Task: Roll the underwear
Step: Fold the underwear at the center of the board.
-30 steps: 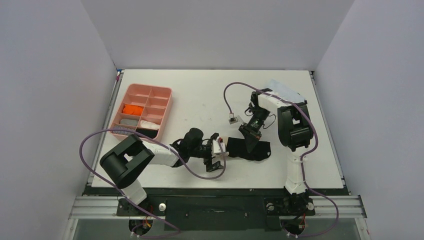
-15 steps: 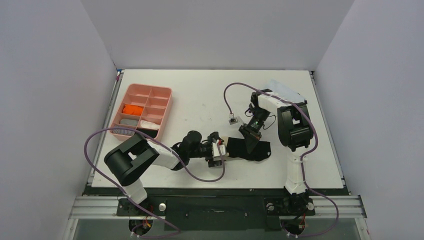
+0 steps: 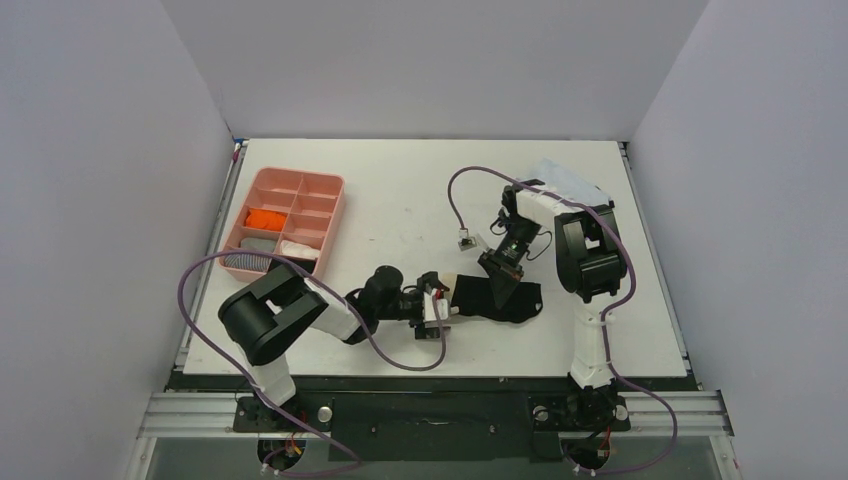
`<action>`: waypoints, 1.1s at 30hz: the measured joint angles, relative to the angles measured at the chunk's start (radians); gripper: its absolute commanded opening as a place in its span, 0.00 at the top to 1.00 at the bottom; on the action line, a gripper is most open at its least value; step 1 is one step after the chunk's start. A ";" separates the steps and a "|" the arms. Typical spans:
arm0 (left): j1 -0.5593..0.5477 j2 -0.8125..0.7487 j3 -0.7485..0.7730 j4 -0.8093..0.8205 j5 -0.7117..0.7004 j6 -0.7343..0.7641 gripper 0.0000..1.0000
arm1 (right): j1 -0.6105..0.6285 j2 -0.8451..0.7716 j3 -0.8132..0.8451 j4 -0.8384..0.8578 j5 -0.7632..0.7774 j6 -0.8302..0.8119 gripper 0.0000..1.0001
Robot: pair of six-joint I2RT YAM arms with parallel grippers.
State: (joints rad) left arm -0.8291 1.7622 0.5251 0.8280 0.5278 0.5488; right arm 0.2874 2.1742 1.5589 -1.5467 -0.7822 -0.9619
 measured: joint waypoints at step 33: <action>0.038 0.122 -0.069 0.316 0.180 0.013 0.12 | -0.012 -0.151 -0.091 0.000 -0.048 0.020 1.00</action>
State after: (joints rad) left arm -0.7914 1.8839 0.4561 1.1439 0.7074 0.5621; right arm 0.2752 2.0232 1.4677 -1.5467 -0.8299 -0.9421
